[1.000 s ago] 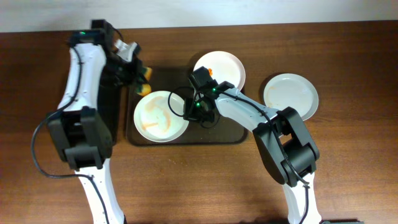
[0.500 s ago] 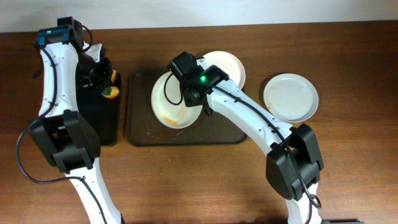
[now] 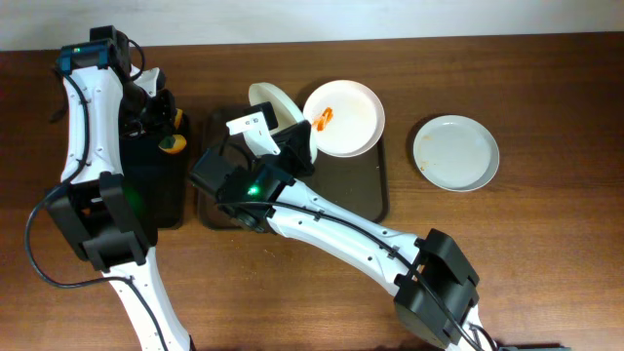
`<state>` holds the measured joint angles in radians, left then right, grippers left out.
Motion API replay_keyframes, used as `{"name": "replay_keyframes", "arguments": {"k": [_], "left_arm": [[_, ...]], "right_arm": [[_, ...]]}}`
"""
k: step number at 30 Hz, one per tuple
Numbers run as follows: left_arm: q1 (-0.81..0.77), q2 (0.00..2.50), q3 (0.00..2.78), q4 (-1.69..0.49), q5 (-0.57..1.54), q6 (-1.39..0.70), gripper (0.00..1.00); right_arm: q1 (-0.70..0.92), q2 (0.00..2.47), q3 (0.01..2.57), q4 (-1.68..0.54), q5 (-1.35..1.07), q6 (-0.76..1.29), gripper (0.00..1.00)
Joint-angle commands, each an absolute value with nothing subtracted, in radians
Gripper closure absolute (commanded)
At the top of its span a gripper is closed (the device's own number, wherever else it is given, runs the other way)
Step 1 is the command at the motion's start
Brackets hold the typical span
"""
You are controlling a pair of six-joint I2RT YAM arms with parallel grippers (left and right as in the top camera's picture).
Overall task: Clean dirty plates on tray and stack at the side
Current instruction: 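Lift the plate with the right gripper and stack it on the cleaned plate, then grasp the last plate with the right gripper and drag it to tray center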
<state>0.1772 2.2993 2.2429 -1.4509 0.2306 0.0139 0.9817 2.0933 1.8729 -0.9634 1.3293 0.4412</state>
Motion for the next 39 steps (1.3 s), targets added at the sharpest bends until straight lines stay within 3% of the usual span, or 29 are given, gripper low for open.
{"name": "replay_keyframes", "arguments": {"k": [1, 3, 6, 9, 12, 15, 20, 24, 29, 30, 31, 32, 33, 37, 39], "left_arm": [[0.177, 2.296, 2.260, -1.448, 0.227, 0.003, 1.00], [0.177, 2.296, 2.260, -1.448, 0.228, 0.003, 0.99], [0.177, 2.296, 2.260, -1.448, 0.227, 0.003, 1.00], [0.177, 2.296, 2.260, -1.448, 0.227, 0.003, 0.99], [0.177, 2.296, 2.260, -1.448, 0.228, 0.003, 1.00], [0.177, 2.296, 2.260, -1.448, 0.227, 0.003, 1.00], [0.177, 2.296, 2.260, -1.445, 0.227, 0.003, 1.00], [0.177, 2.296, 2.260, -1.444, 0.227, 0.003, 0.99], [0.177, 2.296, 2.260, -1.444, 0.227, 0.003, 0.99], [0.177, 2.296, 2.260, -1.444, 0.227, 0.003, 0.99], [0.177, 2.296, 2.260, -1.445, 0.227, 0.003, 1.00], [0.177, 2.296, 2.260, -1.445, 0.227, 0.003, 0.99], [0.177, 2.296, 2.260, -1.444, 0.227, 0.003, 1.00], [0.177, 2.296, 2.260, -1.445, 0.227, 0.003, 0.99], [0.177, 2.296, 2.260, -1.445, 0.227, 0.003, 1.00]], "right_arm": [[0.979, 2.069, 1.893, -0.962, 1.360, 0.449, 0.96], [0.966, 2.068, 1.893, -0.962, 1.274, 0.449, 0.96], [0.883, 2.013, 1.893, -0.979, 0.914, 0.450, 0.96], [0.674, 1.916, 1.893, -1.007, 0.466, 0.448, 0.96], [0.347, 1.890, 1.892, -1.093, 0.075, 0.440, 0.96], [0.060, 1.893, 1.839, -1.155, 0.033, 0.441, 0.96], [-0.175, 1.916, 1.608, -1.001, 0.041, 0.422, 0.96], [-0.240, 1.917, 1.488, -0.881, 0.052, 0.422, 0.96], [-0.242, 1.918, 1.443, -0.882, 0.117, 0.422, 0.96], [-0.242, 1.918, 1.443, -0.894, 0.116, 0.422, 0.79], [-0.242, 1.917, 1.444, -0.900, 0.100, 0.418, 0.45], [-0.242, 1.917, 1.456, -0.911, 0.048, 0.385, 0.31], [-0.239, 1.917, 1.488, -0.940, -0.031, 0.348, 0.25], [-0.092, 1.917, 1.612, -0.948, -0.166, 0.324, 0.27], [0.047, 1.927, 1.607, -0.855, -0.160, 0.429, 0.40]]}}
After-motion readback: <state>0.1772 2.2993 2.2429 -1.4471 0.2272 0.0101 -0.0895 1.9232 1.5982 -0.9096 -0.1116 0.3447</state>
